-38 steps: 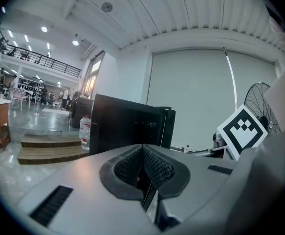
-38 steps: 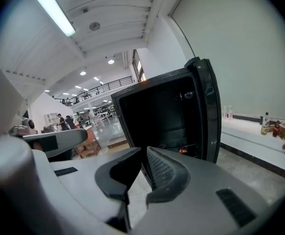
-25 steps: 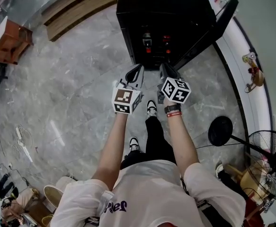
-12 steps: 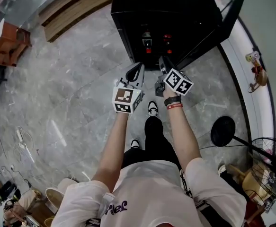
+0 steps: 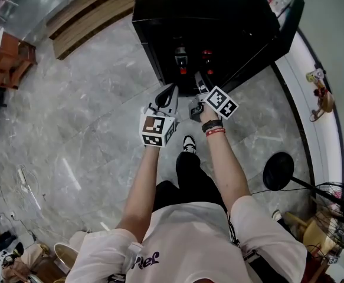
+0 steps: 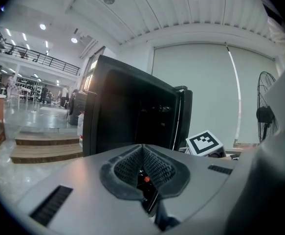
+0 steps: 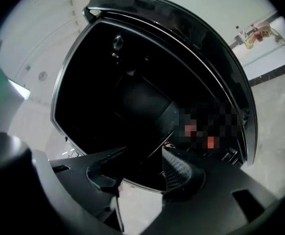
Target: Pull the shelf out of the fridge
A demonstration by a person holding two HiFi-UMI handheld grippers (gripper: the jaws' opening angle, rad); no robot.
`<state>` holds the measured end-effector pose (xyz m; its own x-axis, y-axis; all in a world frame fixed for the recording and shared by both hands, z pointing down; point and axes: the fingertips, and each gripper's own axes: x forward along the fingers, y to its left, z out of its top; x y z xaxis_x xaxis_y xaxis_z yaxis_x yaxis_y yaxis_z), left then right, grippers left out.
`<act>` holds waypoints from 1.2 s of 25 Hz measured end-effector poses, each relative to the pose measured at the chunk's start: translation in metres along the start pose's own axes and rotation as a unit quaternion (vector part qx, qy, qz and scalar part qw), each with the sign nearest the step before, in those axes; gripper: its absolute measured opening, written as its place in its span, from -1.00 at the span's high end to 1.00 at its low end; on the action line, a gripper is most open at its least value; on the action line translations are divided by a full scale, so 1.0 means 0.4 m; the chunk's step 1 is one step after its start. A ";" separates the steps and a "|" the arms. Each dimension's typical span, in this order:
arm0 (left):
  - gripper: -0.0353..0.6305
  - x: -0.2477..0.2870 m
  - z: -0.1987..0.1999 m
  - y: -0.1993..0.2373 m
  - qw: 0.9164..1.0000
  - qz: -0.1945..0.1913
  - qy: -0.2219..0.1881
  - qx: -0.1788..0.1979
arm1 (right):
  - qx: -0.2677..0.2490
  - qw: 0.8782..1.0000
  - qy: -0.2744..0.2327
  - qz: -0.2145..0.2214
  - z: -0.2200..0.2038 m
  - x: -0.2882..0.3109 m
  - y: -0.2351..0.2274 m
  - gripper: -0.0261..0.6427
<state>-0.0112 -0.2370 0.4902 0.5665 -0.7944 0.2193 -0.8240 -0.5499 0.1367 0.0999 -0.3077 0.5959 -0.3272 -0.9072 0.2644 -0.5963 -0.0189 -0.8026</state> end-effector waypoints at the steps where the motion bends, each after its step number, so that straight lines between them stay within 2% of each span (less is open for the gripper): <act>1: 0.83 0.004 -0.005 0.003 1.000 0.001 0.001 0.001 | 0.009 1.000 -0.003 0.002 -0.001 0.008 -0.007 0.33; 13: 0.83 0.064 -0.045 0.052 1.000 0.013 -0.006 0.006 | 0.139 0.989 -0.035 0.023 -0.025 0.113 -0.101 0.32; 23: 0.83 0.101 -0.091 0.060 1.000 0.007 0.002 0.004 | 0.259 0.960 -0.087 0.064 -0.001 0.202 -0.134 0.32; 30: 0.83 0.123 -0.113 0.083 1.000 0.014 -0.003 -0.006 | 0.289 0.950 -0.092 0.069 -0.001 0.252 -0.160 0.31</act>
<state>-0.0110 -0.2827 0.5490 0.5428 -0.8113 0.2170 -0.8398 -0.5237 0.1427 0.1048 -0.3976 0.6743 -0.2080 -0.9749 0.0791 -0.0375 -0.0729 -0.9966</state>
